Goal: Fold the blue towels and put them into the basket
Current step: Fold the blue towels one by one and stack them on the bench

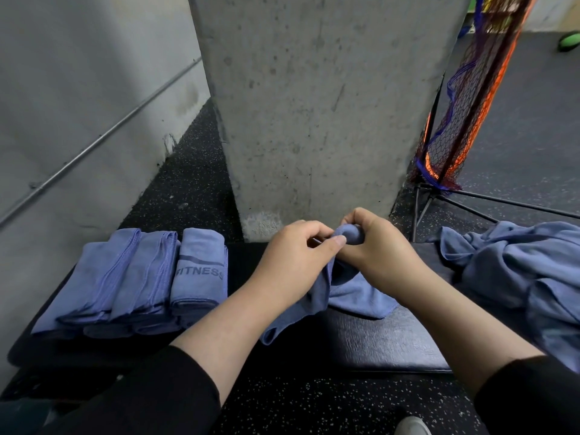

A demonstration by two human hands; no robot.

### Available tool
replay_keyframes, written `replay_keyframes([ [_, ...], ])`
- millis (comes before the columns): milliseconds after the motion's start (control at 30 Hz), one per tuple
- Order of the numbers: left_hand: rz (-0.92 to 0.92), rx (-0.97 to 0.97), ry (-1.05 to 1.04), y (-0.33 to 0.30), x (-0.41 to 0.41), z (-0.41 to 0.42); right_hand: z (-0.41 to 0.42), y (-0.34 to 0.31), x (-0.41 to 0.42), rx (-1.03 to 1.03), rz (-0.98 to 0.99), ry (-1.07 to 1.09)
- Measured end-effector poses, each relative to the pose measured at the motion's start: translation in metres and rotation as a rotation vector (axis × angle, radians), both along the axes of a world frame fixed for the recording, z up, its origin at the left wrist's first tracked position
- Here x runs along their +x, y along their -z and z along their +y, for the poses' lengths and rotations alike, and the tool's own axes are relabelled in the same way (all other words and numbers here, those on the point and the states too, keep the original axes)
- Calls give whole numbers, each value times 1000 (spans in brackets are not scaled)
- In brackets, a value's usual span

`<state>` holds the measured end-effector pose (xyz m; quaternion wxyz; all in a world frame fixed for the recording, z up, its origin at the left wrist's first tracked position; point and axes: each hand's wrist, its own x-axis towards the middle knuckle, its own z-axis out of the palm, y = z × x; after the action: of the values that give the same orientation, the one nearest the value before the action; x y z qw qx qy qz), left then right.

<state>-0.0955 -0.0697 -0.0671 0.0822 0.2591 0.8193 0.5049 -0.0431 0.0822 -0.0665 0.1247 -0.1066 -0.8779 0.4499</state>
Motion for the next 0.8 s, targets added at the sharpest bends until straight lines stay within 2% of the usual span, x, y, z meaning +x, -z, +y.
replay_keyframes([
  [100,-24,48,-35,-1,-1,0,-2,0,0,-13,10,-32],
  [267,-246,324,-207,-5,-17,-10,7,3,1,94,-94,-89],
  [333,-314,377,-245,-6,-26,-16,11,4,1,72,-66,-54],
  [400,-258,329,-250,-9,-28,-19,14,2,1,22,6,-6],
  [467,-193,269,-155,-11,-25,-20,12,-1,0,18,50,21],
  [567,-239,246,20,-9,-16,-18,7,-4,1,46,65,-12],
  [667,-222,328,-106,-8,-17,-18,8,-6,4,63,40,-85],
  [800,-204,520,-308,-24,-32,-29,21,-8,12,201,-101,-86],
])
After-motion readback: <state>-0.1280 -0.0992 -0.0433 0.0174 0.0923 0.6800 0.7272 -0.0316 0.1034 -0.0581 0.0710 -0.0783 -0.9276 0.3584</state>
